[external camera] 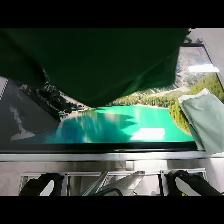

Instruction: Fold the shirts.

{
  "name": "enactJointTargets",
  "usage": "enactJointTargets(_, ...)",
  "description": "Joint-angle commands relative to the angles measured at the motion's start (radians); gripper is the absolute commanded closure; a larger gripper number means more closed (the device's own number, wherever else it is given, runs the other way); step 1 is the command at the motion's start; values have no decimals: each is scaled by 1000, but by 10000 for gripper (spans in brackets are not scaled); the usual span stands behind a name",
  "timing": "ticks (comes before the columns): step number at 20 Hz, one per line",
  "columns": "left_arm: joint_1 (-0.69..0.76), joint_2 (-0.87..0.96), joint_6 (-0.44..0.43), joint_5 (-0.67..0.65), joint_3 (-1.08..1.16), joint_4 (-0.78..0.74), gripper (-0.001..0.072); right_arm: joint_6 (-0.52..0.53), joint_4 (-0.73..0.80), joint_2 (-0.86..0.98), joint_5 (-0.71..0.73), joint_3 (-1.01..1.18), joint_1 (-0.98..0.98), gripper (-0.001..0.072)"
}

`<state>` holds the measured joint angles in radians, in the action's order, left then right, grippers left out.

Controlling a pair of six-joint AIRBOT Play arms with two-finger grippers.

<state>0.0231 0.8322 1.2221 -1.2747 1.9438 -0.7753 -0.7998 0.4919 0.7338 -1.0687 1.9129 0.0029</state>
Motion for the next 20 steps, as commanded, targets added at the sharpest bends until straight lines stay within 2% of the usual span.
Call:
enactJointTargets(1, -1, -72, 54, -28, -85, -121, 694, -2, 89, 28, 8, 21, -1, 695)
enactJointTargets(6, -1, -24, 62, -18, -540, -119, 693, -73, 88, 341, -159, 20, 1, 695)
enactJointTargets(10, -1, 157, 39, 117, -843, -123, 693, -141, 88, 688, -182, -4, 12, 695)
enactJointTargets(13, -1, 345, 16, 215, -956, -122, 693, -231, 87, 945, -182, -3, 55, 694)
enactJointTargets(15, -1, 473, 5, 237, -973, -122, 692, -240, 33, 1054, -190, -3, 78, 693)
enactJointTargets(16, -1, 535, -3, 235, -959, -122, 692, -231, -5, 1081, -188, -3, 84, 660)
enactJointTargets(17, -2, 583, -3, 233, -942, -122, 692, -218, -38, 1092, -188, -3, 87, 530)
enactJointTargets(18, -2, 625, -3, 227, -917, -123, 687, -218, -44, 1087, -189, 0, 85, 463)
enactJointTargets(19, -3, 660, -3, 217, -885, -123, 686, -218, -40, 1070, -190, 6, 76, 456)
enactJointTargets(20, -5, 695, -3, 190, -842, -124, 604, -219, -39, 1040, -197, 7, 55, 456)
